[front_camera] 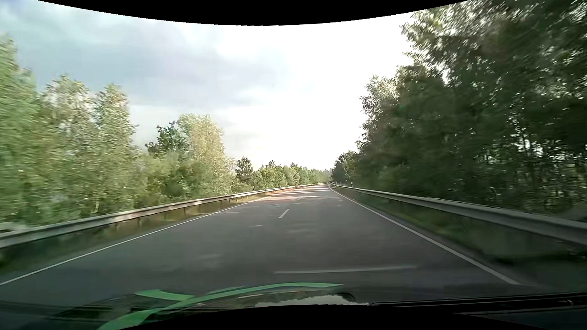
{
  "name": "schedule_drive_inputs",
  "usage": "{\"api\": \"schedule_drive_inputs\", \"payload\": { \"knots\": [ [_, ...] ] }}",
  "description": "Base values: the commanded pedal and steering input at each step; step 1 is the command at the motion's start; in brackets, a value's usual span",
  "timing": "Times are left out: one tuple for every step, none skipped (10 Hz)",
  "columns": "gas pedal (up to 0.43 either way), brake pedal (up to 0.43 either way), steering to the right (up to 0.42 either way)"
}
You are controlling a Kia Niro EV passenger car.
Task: Follow the waypoints while adhering to traffic rules and regulations
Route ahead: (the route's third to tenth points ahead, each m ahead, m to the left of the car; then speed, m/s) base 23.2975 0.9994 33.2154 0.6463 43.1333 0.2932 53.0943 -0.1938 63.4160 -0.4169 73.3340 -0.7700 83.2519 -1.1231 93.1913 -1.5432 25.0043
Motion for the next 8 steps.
{"api": "schedule_drive_inputs", "payload": {
  "knots": [
    [0.24, 0.0, 0.004],
    [0.24, 0.0, 0.003],
    [0.24, 0.0, 0.004],
    [0.24, 0.0, 0.004],
    [0.24, 0.0, 0.004],
    [0.24, 0.0, 0.004],
    [0.24, 0.0, 0.004],
    [0.24, 0.0, 0.004]
  ]
}}
